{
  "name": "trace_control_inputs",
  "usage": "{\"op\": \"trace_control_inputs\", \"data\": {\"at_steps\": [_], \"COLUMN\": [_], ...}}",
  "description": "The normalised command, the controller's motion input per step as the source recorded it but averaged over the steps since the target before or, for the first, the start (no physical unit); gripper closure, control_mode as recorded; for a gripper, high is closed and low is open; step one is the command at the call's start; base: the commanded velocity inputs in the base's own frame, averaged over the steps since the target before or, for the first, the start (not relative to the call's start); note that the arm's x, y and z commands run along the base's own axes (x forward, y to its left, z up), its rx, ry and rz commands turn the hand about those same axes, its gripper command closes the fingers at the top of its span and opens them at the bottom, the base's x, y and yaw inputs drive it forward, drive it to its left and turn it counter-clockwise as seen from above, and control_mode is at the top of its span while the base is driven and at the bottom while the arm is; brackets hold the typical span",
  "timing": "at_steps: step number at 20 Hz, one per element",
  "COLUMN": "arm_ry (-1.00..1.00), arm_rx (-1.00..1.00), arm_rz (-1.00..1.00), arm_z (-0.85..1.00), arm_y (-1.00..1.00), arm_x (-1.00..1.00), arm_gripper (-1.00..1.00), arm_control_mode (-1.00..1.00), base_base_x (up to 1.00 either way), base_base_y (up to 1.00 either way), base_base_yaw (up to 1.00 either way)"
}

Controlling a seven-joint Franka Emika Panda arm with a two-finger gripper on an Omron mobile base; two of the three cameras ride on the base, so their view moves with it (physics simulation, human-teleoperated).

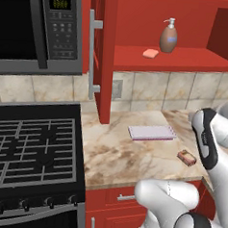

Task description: Pick the bar soap and bar soap from the cabinet and place them on the counter.

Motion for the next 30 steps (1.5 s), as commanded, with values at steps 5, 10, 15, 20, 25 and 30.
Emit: {"op": "trace_control_inputs", "data": {"at_steps": [5,10,15,20,25,30], "arm_ry": [-0.03,-0.07,-0.22,-0.2,-0.11,-0.03], "arm_rx": [-0.03,0.0,-0.03,-0.02,-0.05,-0.04], "arm_rz": [0.0,0.0,0.0,0.0,0.0,0.0], "arm_z": [0.57,0.59,0.62,0.55,0.5,0.51], "arm_y": [0.07,0.14,0.07,0.02,0.08,0.1], "arm_x": [-0.19,-0.19,-0.27,-0.35,-0.29,-0.24], "arm_gripper": [-1.0,-1.0,-1.0,-1.0,-1.0,-1.0], "arm_control_mode": [-1.0,-1.0,-1.0,-1.0,-1.0,-1.0], "base_base_x": [0.0,0.0,0.0,0.0,0.0,0.0], "base_base_y": [0.0,0.0,0.0,0.0,0.0,0.0], "base_base_yaw": [0.0,0.0,0.0,0.0,0.0,0.0]}}
